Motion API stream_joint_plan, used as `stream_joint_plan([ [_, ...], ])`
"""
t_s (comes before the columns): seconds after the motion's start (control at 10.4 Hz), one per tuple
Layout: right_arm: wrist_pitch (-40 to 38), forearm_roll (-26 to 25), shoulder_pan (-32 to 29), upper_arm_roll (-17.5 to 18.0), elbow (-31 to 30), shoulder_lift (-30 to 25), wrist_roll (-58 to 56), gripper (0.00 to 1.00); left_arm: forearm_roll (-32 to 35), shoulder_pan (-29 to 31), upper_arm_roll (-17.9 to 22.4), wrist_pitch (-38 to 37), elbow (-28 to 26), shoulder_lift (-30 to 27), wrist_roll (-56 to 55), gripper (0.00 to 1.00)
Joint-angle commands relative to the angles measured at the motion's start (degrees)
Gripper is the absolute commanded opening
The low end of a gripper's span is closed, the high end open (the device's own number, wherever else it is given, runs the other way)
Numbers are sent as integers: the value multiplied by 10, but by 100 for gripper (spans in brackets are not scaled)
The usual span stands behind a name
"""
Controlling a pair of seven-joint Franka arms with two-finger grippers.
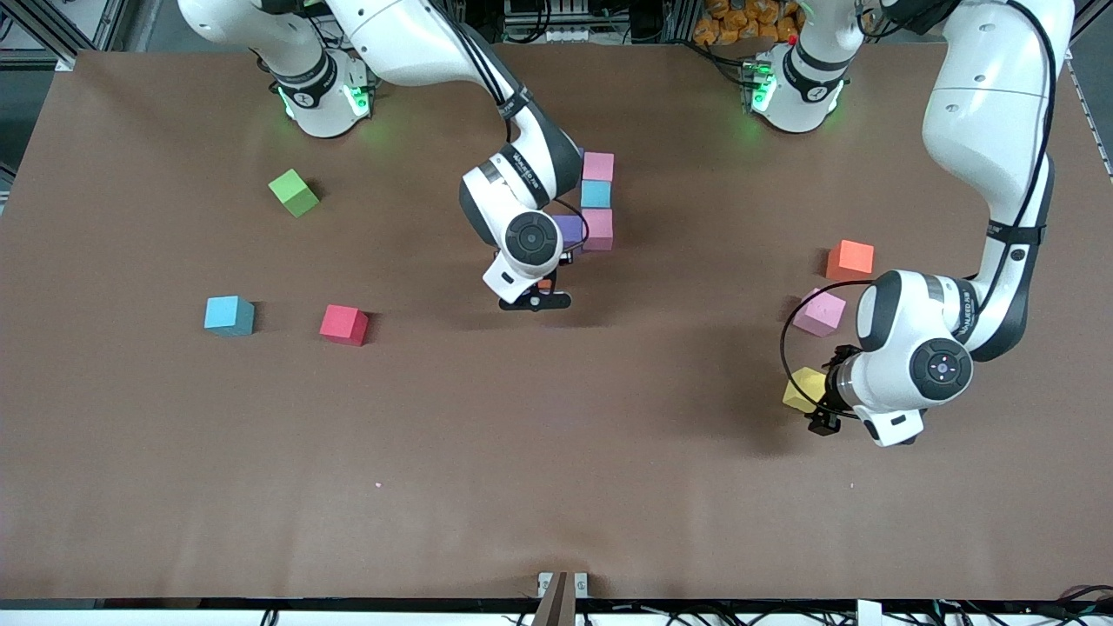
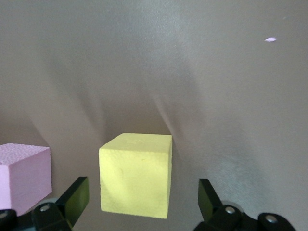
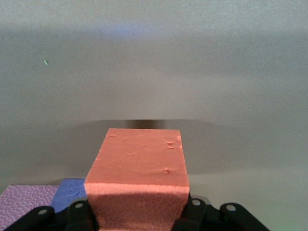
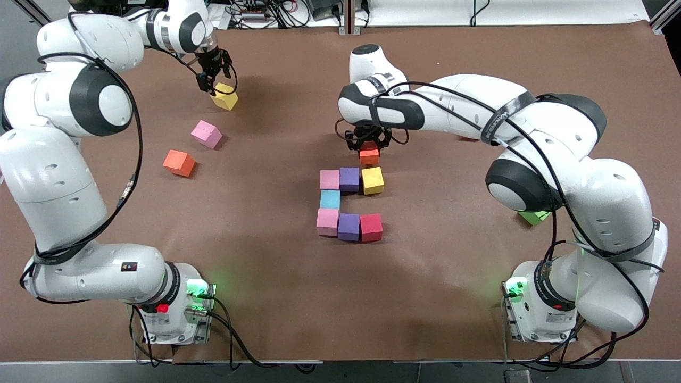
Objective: Form number 2 with 11 blocks
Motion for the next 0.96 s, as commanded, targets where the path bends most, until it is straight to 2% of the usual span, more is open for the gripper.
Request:
stream_joint_plan([
  [0.0, 13, 24, 0, -2, -12, -5, 3, 0, 16, -3, 4, 9, -17, 7, -12, 100],
  [0.58, 39, 26, 6, -2, -31, -5, -4, 0, 18, -5, 4, 10, -13, 27, -25, 100],
  [0.67, 39, 25, 8, -2, -32, -5, -5, 0, 18, -3, 4, 10, -13, 27, -26, 54],
  [0.77, 41, 25, 12, -2, -33, -4, -5, 0, 17, -3, 4, 10, -12, 27, -26, 15],
  [0.87, 43, 25, 12, -2, -34, -4, -5, 0, 17, -3, 4, 9, -12, 25, -26, 2],
])
